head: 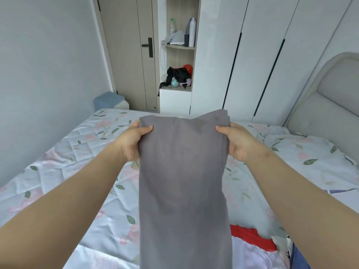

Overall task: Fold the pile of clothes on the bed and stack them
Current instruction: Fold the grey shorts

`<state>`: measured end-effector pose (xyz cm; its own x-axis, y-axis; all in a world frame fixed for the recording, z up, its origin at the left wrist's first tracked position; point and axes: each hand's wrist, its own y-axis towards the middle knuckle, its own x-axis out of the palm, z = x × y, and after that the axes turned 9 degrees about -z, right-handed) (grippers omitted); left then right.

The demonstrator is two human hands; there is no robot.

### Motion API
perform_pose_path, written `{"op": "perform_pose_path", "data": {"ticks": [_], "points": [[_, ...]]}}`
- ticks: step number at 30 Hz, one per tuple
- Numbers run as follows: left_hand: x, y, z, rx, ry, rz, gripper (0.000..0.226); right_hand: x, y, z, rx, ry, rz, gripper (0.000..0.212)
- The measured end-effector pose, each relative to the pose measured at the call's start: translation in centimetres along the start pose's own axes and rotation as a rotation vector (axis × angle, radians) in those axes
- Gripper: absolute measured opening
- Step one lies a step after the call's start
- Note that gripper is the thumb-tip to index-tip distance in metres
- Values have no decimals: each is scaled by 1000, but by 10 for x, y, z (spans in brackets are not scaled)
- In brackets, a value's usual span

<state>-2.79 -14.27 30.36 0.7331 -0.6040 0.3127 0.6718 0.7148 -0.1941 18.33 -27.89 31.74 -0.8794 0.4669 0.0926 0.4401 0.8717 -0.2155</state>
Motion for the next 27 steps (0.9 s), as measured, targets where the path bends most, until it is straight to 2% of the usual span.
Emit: {"op": "perform_pose_path", "data": {"ticks": [2, 5, 10, 15, 19, 27], "points": [[-2, 11, 1, 10, 6, 52, 20, 6, 11, 6, -28, 25, 19, 20], [-1, 21, 24, 136, -4, 79, 19, 14, 22, -11, -163, 106, 45, 16], [-1, 11, 75, 397, -14, 2, 23, 25, 12, -60, -372, 190, 26, 25], [-2, -21, 89, 502, 23, -51, 27, 34, -18, -75, -466, 184, -22, 23], [-14, -41, 61, 432, 52, -32, 31, 33, -37, -47, -390, 157, -45, 22], [-42, -55, -65, 106, 99, 10, 34, 8, -45, 94, 6, 110, -13, 42]]}}
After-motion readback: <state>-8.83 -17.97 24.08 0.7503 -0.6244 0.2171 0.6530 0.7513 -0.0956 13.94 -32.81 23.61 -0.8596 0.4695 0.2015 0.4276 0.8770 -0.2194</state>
